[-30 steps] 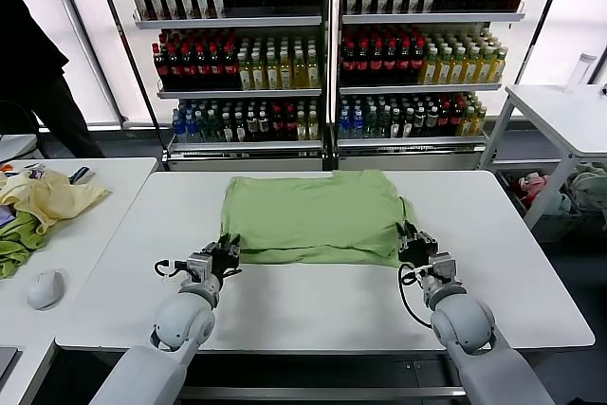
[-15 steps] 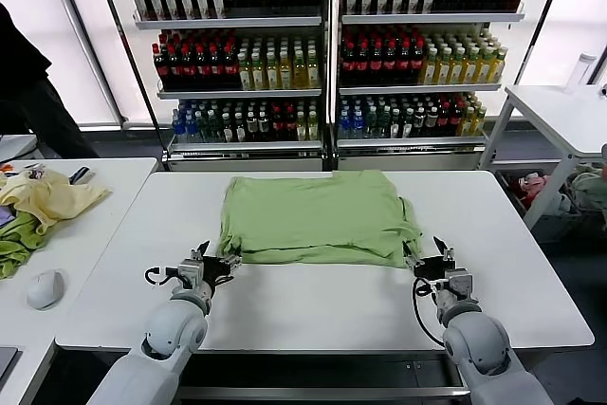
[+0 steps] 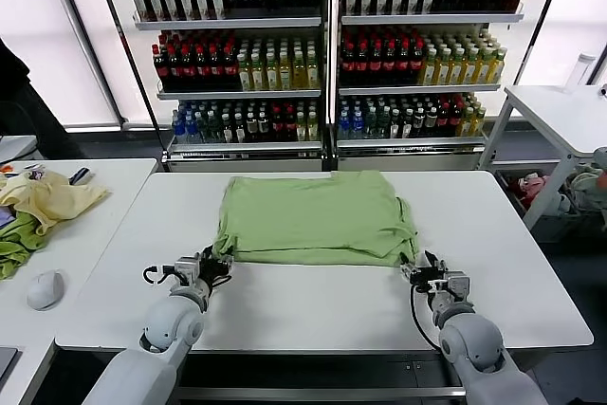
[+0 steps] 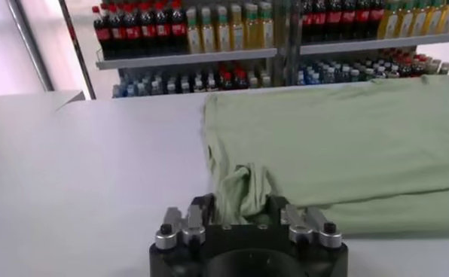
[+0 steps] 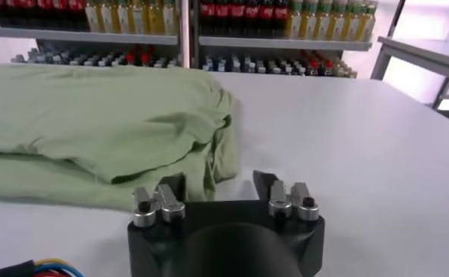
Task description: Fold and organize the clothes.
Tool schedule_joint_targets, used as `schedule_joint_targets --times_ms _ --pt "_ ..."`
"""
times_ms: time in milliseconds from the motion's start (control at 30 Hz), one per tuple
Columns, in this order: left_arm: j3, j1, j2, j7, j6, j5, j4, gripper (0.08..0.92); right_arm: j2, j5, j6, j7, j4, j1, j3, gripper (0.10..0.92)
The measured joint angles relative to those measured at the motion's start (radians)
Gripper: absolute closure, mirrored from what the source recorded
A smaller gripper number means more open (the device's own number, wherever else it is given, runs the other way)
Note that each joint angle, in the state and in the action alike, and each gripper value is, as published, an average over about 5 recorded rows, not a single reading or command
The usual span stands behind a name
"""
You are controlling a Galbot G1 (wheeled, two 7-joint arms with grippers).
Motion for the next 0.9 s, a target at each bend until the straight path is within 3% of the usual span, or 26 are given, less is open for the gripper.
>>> schedule_joint_targets --times_ms 233,333,567,900 --pt "-0.001 -0.004 0.004 0.01 0.004 -0.032 0.005 0.838 -0.014 0.021 0.0 -0.011 -0.009 0.009 -0.014 0.721" --pt "-0.003 -0.001 0.005 0.012 0.005 -0.042 0.003 0.881 -0.023 0.024 0.002 -0.013 -0.003 0.002 -0.014 0.776" --pt "-0.014 0.023 0.011 0.01 0.013 -0.052 -0.026 0.885 -0.042 0.016 0.012 -0.022 0.042 -0.043 0.0 0.881" --pt "-0.033 0.101 0.023 0.0 0.026 -0.05 -0.126 0.885 -0.055 -0.01 0.03 -0.028 0.149 -0.157 0.048 0.884"
